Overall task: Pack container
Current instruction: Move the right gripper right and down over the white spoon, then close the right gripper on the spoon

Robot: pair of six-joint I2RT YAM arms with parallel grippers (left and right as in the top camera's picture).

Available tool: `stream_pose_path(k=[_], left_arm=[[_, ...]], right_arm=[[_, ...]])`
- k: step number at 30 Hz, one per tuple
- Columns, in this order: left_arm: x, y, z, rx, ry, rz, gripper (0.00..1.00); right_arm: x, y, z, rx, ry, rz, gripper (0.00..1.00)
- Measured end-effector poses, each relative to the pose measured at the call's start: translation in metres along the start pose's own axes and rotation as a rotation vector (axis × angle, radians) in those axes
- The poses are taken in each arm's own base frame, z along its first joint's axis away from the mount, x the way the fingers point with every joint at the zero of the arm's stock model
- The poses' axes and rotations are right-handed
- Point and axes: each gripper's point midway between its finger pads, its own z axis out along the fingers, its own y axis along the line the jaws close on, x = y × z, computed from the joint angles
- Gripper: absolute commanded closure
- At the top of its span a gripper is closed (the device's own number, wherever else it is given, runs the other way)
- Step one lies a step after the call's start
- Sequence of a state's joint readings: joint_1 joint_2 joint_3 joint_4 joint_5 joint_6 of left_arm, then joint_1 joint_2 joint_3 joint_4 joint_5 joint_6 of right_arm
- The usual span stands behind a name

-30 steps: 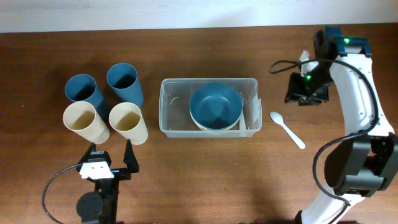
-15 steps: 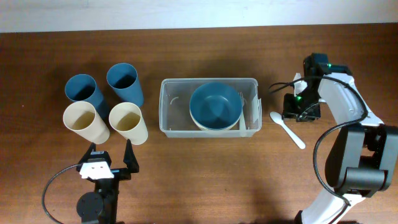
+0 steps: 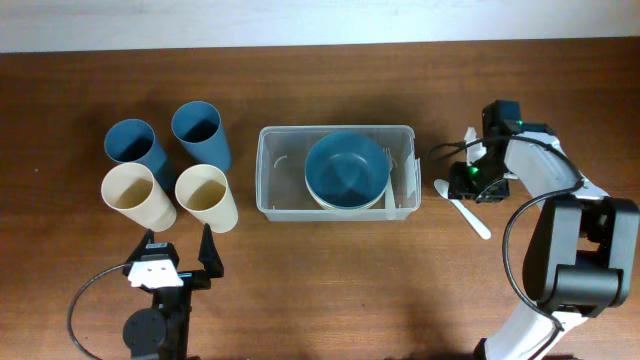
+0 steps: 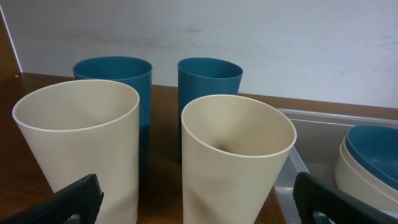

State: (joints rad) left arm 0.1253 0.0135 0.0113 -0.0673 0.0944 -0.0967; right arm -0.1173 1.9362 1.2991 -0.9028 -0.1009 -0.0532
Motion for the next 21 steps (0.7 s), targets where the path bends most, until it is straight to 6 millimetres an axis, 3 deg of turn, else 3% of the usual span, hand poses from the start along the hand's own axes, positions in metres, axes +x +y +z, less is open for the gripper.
stream_pose_path(k=[10, 12, 15, 21], left_arm=[[0.0, 0.0, 0.0, 0.0, 0.0, 0.0, 0.0], [0.0, 0.0, 0.0, 0.0, 0.0, 0.0, 0.0], [0.0, 0.0, 0.0, 0.0, 0.0, 0.0, 0.0], [0.0, 0.0, 0.0, 0.0, 0.0, 0.0, 0.0]], right_arm=[[0.002, -0.001, 0.012, 0.001, -0.017, -0.056, 0.47], [0.0, 0.001, 0.013, 0.001, -0.024, -0.076, 0.43], [-0.005, 0.009, 0.017, 0.006, -0.051, -0.143, 0.37], [-0.017, 0.026, 0.02, 0.022, -0.122, -0.247, 0.37]])
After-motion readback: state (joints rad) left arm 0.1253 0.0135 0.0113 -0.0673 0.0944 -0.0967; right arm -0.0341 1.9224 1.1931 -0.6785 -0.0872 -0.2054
